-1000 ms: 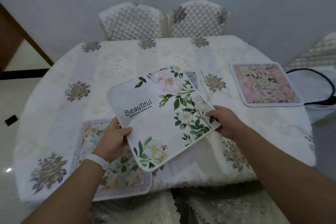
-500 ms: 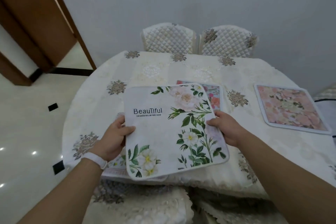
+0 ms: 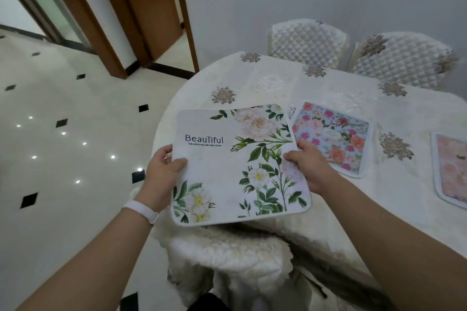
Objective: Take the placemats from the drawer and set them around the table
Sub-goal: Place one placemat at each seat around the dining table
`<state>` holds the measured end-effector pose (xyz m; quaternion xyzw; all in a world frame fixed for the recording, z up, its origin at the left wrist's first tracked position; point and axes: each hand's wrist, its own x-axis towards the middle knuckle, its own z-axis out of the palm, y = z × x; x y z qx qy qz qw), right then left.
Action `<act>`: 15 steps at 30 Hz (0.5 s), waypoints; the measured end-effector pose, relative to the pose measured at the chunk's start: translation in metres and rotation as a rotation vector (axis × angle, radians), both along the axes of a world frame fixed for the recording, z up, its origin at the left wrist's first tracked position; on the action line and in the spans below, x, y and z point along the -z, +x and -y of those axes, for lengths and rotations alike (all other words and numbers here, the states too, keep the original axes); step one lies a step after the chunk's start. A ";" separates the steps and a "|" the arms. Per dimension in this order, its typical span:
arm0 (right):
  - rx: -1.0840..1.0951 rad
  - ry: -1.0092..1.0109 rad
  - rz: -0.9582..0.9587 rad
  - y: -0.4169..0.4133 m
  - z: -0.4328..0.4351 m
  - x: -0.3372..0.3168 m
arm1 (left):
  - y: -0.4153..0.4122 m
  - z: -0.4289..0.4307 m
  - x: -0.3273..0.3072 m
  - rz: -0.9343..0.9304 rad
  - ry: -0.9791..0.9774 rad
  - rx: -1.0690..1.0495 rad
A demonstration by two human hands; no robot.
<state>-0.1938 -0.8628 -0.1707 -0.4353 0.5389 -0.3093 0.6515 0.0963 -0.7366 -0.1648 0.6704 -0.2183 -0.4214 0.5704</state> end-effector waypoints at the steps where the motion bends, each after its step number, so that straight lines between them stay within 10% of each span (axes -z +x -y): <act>1: -0.021 -0.006 -0.010 0.012 -0.002 0.000 | 0.009 -0.007 -0.002 0.001 0.008 -0.024; 15: -0.260 -0.043 -0.127 0.272 -0.023 0.008 | 0.246 -0.081 0.018 -0.059 0.049 -0.205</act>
